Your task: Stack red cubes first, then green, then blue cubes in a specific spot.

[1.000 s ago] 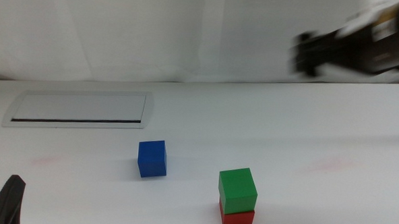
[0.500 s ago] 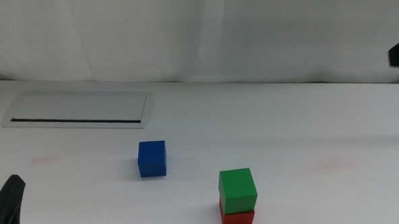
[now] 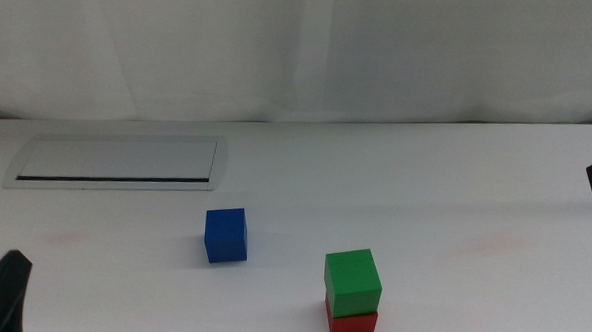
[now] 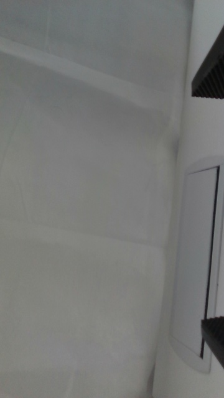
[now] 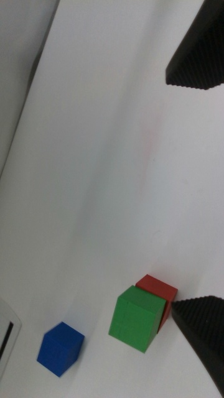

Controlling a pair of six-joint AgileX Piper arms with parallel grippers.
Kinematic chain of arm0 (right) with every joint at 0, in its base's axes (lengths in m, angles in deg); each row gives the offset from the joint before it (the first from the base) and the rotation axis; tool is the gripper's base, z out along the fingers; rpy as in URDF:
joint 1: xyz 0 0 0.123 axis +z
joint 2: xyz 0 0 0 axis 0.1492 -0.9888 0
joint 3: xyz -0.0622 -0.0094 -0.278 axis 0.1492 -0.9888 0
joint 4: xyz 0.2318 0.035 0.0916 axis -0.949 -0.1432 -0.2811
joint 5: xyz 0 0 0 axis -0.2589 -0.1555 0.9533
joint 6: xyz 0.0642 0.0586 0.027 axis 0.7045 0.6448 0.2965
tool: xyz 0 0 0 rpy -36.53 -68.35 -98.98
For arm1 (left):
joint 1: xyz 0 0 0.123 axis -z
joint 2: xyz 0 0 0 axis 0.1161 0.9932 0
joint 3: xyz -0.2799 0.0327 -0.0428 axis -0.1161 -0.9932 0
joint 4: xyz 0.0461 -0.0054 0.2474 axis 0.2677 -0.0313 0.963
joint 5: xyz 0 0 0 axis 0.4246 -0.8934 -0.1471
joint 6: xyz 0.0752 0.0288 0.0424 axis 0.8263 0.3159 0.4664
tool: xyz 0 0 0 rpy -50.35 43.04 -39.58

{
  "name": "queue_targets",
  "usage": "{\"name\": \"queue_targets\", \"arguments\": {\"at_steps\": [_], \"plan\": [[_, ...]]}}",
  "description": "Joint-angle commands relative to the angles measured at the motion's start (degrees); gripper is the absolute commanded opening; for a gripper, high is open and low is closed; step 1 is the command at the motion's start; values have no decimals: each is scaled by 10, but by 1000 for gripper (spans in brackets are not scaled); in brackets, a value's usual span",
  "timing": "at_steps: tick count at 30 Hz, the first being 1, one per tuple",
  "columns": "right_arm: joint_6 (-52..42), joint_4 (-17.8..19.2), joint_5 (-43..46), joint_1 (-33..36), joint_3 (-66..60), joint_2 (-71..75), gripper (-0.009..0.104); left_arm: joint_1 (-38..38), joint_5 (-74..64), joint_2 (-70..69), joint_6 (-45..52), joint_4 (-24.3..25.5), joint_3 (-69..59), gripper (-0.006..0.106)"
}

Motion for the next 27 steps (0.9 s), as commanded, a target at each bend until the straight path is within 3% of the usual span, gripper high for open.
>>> {"name": "queue_targets", "arguments": {"at_steps": [1,5,12,19,24,26,27], "plan": [[-13,-4,1,4,-6,11,88,9,-33,14,-14,-4,36,87],[-31,-12,-7,4,-6,11,88,31,-184,102,-8,-29,172,87],[-64,-59,-24,4,-6,12,88,47,-277,275,64,-127,323,86],[-66,-59,-24,11,-6,11,88,49,-439,483,139,-210,519,86],[-65,-59,-24,11,-6,11,88,86,-473,562,114,-201,588,86],[-65,-59,-24,11,-6,11,88,121,-477,585,63,-168,596,86],[-65,-59,-24,11,-6,11,88,165,-481,604,-12,-114,597,84]]}}
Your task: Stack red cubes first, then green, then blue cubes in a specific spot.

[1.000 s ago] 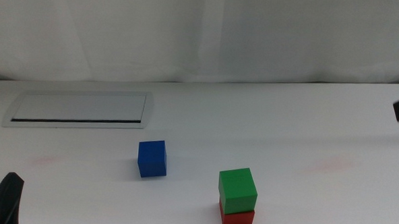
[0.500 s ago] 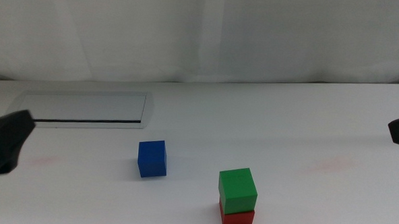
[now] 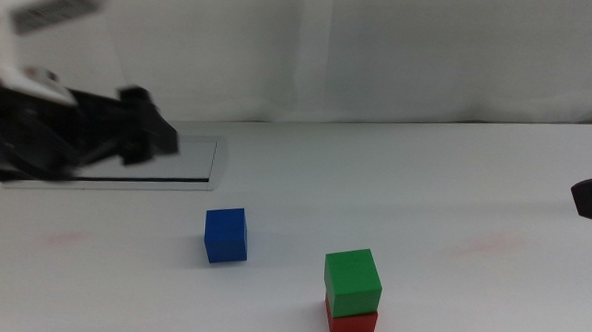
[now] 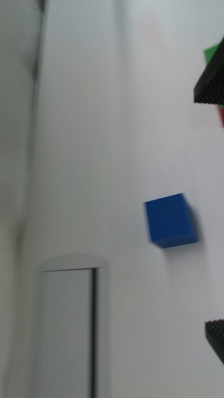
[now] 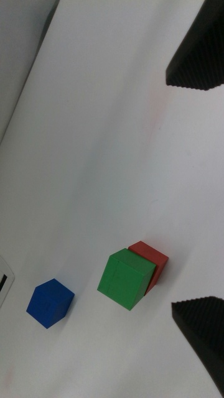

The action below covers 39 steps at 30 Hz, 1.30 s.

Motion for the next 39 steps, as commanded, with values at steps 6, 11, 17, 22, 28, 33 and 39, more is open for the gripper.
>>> {"name": "queue_targets", "arguments": {"at_steps": [6,11,17,22,28,33,39], "plan": [[-4,-4,3,0,-2,2,88,158,-44,75,-292,239,10,84],[-4,-11,2,0,-2,2,88,180,-20,121,-323,231,13,84],[-4,-11,-3,0,-2,2,88,180,-12,163,-344,217,13,84],[-4,-13,-3,0,-2,2,88,180,0,201,-357,215,16,84],[-4,-17,-2,0,-2,2,88,180,11,243,-374,231,25,84],[-4,-22,-2,0,-2,2,88,179,31,276,-379,237,25,84],[-4,-23,-2,0,-2,2,88,176,68,322,-383,256,26,84]]}}
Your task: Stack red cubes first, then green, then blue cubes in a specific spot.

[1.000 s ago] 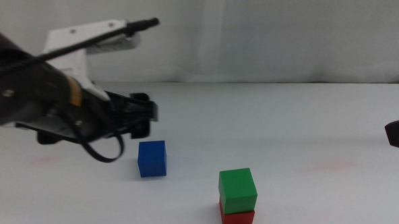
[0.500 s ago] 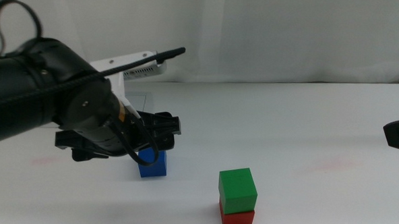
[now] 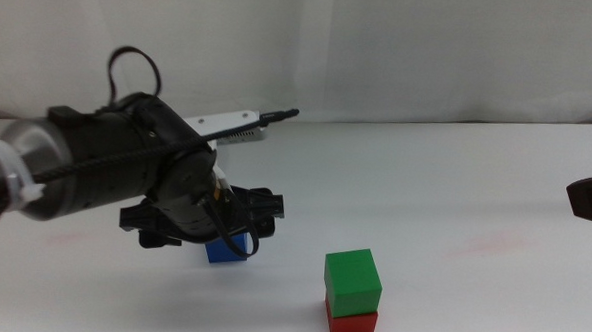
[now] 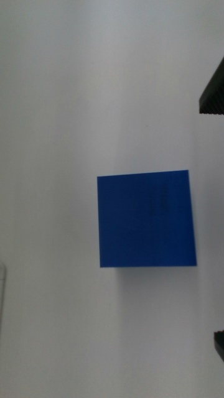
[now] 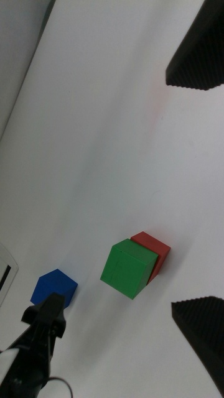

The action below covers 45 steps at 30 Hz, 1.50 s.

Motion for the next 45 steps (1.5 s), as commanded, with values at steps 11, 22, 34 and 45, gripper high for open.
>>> {"name": "queue_targets", "arguments": {"at_steps": [11,22,34,45], "plan": [[-3,-12,0,0,-2,2,88,-38,66,50,-26,15,5,82],[1,-12,1,0,-2,2,88,-46,86,80,-9,11,28,82],[2,-12,8,0,-2,2,88,-46,82,110,-9,-5,32,82],[2,-12,8,0,-2,2,88,-46,74,119,0,-19,32,31]]}}
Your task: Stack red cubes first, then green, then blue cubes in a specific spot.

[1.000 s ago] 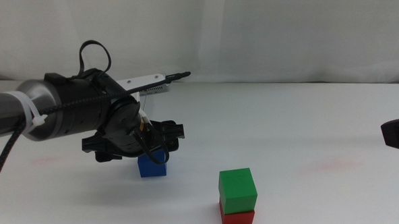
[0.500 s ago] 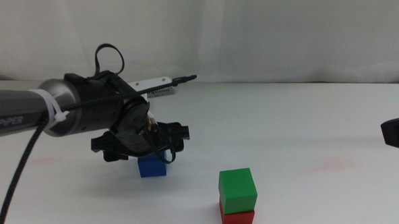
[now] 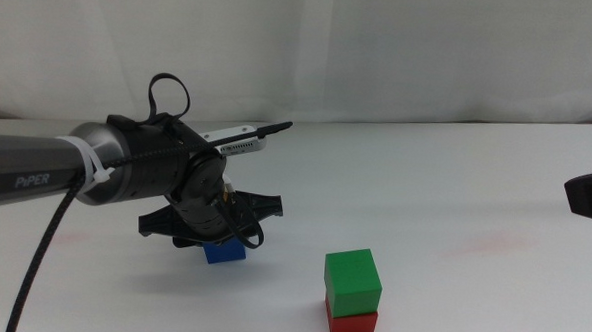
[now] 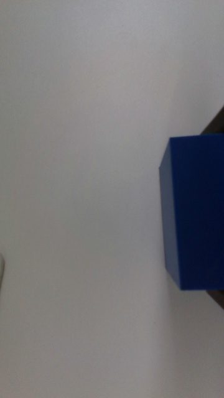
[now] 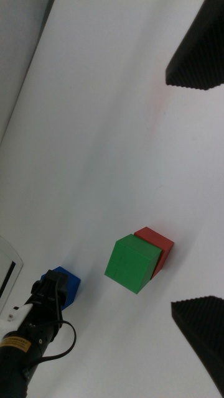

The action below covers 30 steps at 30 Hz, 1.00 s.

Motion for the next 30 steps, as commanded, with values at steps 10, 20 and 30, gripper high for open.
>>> {"name": "queue_targets", "arguments": {"at_steps": [10,20,30], "plan": [[-3,-4,7,0,-2,2,88,26,-121,-72,60,-23,87,-3],[-4,-4,4,0,-2,2,88,152,-257,-109,51,-12,219,-3],[-4,-5,2,0,-2,2,88,269,-291,-105,-167,39,225,-3]]}}
